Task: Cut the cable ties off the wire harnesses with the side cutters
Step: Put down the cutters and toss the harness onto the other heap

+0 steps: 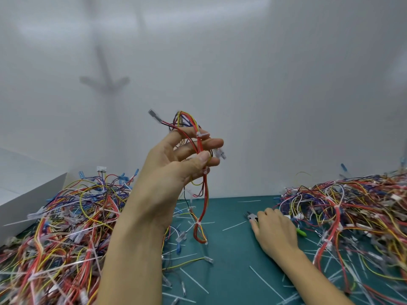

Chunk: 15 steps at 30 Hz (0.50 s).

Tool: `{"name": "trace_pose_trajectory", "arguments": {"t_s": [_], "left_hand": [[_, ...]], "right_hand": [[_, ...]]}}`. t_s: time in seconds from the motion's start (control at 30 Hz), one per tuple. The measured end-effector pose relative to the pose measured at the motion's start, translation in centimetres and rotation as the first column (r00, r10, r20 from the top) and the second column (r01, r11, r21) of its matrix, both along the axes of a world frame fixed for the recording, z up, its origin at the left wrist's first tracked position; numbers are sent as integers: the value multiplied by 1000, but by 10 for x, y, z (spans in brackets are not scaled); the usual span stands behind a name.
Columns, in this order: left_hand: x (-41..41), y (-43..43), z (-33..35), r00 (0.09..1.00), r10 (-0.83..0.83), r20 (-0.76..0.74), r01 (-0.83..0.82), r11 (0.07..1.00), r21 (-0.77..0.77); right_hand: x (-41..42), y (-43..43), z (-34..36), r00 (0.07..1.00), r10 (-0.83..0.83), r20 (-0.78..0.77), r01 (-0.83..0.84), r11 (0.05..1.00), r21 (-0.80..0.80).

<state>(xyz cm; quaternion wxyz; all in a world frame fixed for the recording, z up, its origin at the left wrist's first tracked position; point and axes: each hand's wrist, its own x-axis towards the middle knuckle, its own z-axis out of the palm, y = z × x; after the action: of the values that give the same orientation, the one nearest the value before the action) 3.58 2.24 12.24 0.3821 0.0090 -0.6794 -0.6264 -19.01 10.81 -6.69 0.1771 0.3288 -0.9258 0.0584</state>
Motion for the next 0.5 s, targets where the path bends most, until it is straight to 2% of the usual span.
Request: {"name": "trace_pose_trajectory", "arguments": {"t_s": [0.17,0.23,0.3,0.37,0.4,0.43,0.47,0.5], "left_hand": [[-2,3,-2,996,64,70,-56,992,-108],[-2,3,-2,993,71,98,-55,986,-157],[-1,3,-3,991,51,126,-25,980,-198],[-1,4,-3,986,29,165,11,972,-236],[-1,5,-3,982,22,186,27,966,-258],[-2,6,-3,978,17,208,44,958,-284],[-2,8,-2,974,11,228,62,948,-313],[-4,9,-2,969,8,246,80,935,-346]], "right_hand": [[8,3,17,998,54,-10,-55,995,-88],[15,3,38,984,175,-36,-179,955,-235],[30,6,71,950,311,-27,-278,803,-527],[46,9,109,899,438,26,-245,551,-798],[55,13,127,837,541,80,-184,415,-891],[64,18,145,731,672,120,-112,292,-950],[73,24,161,601,786,141,-45,209,-977],[80,30,174,486,860,154,2,175,-985]]}}
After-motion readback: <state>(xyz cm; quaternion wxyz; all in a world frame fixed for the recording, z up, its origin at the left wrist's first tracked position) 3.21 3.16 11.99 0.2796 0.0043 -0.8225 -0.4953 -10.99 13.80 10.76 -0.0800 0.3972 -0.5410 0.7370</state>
